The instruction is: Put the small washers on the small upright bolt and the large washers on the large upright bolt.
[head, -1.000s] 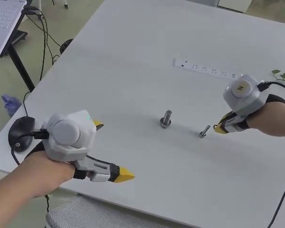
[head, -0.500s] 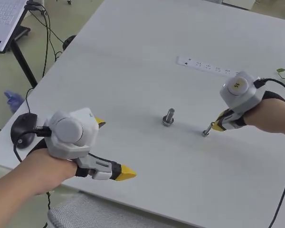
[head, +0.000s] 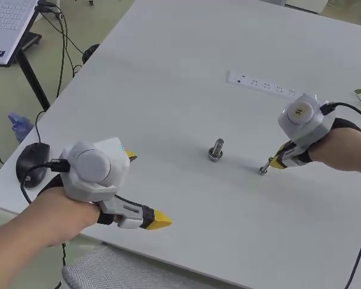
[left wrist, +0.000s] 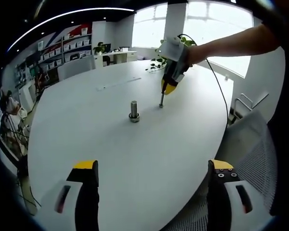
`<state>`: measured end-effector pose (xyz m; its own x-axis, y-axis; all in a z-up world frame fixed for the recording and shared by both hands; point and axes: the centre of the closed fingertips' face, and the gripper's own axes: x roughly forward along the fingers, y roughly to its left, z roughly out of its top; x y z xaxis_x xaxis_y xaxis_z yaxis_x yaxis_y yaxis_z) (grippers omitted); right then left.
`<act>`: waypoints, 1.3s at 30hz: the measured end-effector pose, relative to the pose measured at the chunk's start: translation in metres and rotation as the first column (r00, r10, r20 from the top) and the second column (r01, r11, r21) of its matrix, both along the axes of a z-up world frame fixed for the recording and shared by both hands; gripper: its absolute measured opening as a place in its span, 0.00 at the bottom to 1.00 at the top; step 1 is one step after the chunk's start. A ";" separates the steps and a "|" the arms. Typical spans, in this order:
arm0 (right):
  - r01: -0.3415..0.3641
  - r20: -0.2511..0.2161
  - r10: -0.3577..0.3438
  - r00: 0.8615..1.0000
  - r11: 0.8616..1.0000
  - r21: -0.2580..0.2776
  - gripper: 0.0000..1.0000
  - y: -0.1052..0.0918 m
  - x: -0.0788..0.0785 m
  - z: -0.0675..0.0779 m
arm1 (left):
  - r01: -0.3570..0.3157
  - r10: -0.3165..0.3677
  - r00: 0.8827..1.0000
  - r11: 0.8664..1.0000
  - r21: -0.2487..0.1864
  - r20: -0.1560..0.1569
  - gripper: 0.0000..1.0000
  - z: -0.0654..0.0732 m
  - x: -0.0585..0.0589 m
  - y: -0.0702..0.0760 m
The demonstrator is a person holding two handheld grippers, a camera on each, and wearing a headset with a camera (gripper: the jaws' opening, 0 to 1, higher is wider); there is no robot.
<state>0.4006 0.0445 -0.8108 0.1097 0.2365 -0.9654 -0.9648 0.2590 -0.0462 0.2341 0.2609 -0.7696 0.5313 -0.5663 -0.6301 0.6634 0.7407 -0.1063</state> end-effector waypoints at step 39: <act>-0.028 -0.014 0.028 1.000 0.999 -0.029 0.12 0.001 -0.001 -0.032 | -0.023 0.023 0.999 1.000 -0.008 -0.038 0.87 -0.010 0.000 0.009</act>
<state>0.4000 0.0456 -0.8426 0.0902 0.2106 -0.9734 -0.9722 0.2308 -0.0402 0.2340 0.2696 -0.7793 0.5202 -0.5594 -0.6453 0.6413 0.7548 -0.1374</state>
